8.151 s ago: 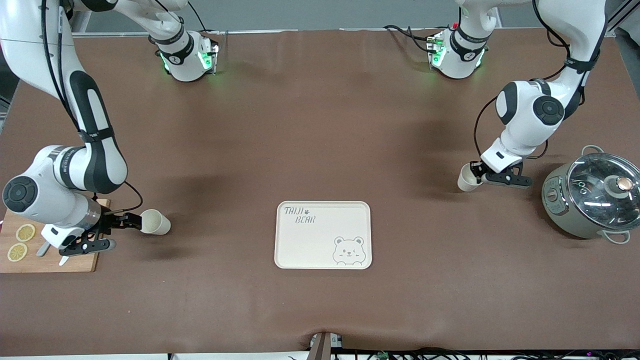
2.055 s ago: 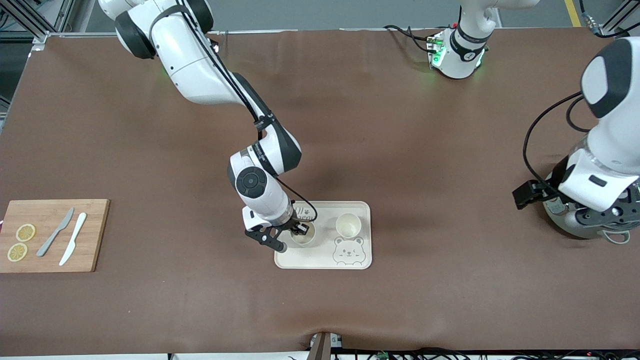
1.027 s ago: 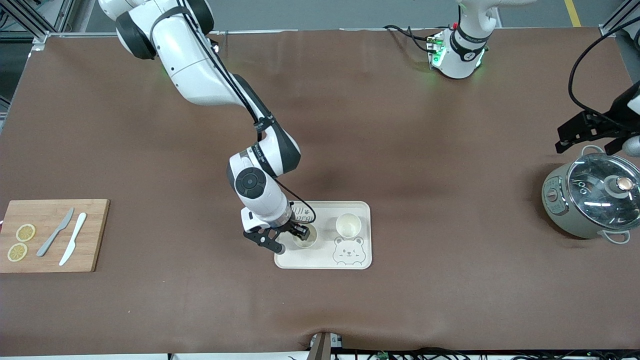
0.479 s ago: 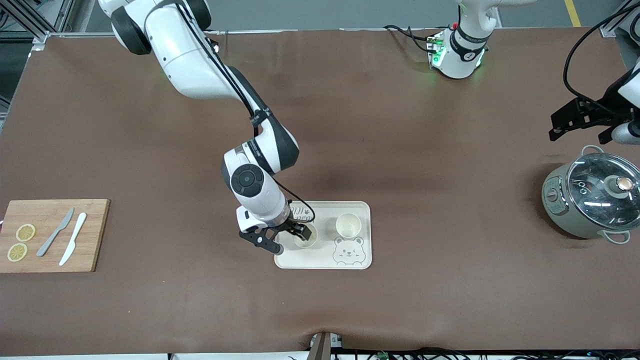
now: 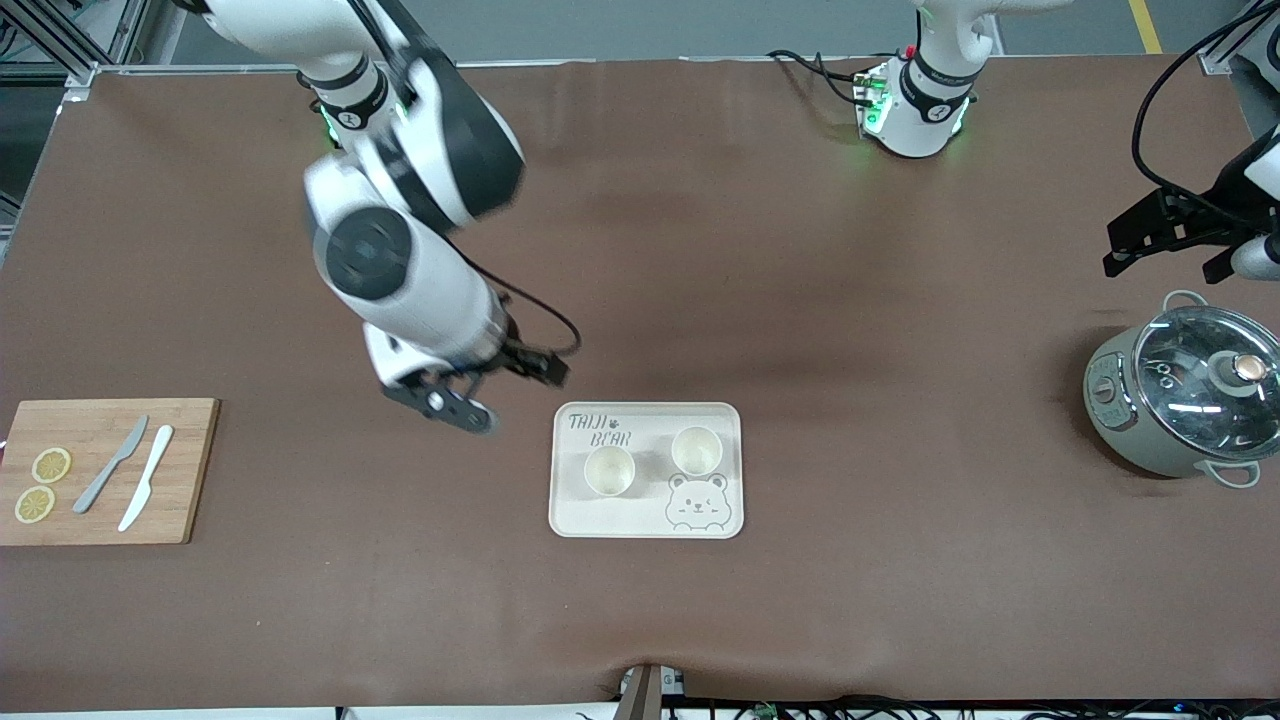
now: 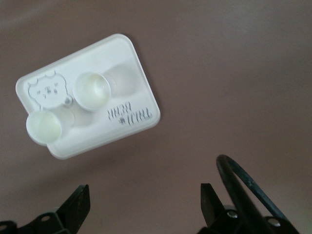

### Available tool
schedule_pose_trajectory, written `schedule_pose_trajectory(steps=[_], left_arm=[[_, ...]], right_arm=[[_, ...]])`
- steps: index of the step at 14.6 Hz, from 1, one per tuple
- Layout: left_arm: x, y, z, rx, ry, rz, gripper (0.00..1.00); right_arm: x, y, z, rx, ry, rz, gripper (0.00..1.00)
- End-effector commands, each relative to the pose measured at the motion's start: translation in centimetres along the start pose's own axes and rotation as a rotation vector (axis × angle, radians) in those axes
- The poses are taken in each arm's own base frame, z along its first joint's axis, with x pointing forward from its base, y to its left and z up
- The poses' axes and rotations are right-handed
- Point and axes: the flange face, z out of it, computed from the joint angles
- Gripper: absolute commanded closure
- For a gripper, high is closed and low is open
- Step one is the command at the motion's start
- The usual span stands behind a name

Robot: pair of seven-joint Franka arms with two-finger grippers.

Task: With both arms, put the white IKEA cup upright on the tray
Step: 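Open the right gripper and raise it away from the tray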

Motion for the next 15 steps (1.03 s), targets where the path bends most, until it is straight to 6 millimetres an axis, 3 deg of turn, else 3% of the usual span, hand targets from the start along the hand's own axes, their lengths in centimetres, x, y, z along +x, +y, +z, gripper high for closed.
schedule_pose_trajectory(steps=[1,5,7,12,13,15], left_arm=[[-0.7,-0.2,-0.4,-0.012,-0.003,0.014,0.00],[-1.0,-0.1,-0.2,-0.013,-0.027,0.014,0.00],[-1.2,0.0,-0.1,-0.009,-0.048,0.017,0.00],[-1.8,0.0,0.3,-0.004,-0.098,0.054,0.00],[-1.8,0.0,0.3,-0.004,-0.098,0.053,0.00],[-1.8,0.0,0.3,-0.004,-0.098,0.050,0.00]], right_arm=[[-2.3,6.5,-6.6,-0.008,-0.087,-0.072,0.00],[-2.4,16.7,-14.0,-0.047,-0.101,-0.167,0.00],[-2.8,21.1,-16.1,-0.086,-0.053,-0.225,0.00],[-0.2,35.2,-21.5,-0.035,0.034,-0.316,0.00],[0.4,36.6,-21.8,-0.029,0.050,-0.312,0.00],[2.5,36.6,-20.7,-0.024,0.098,-0.301,0.00]])
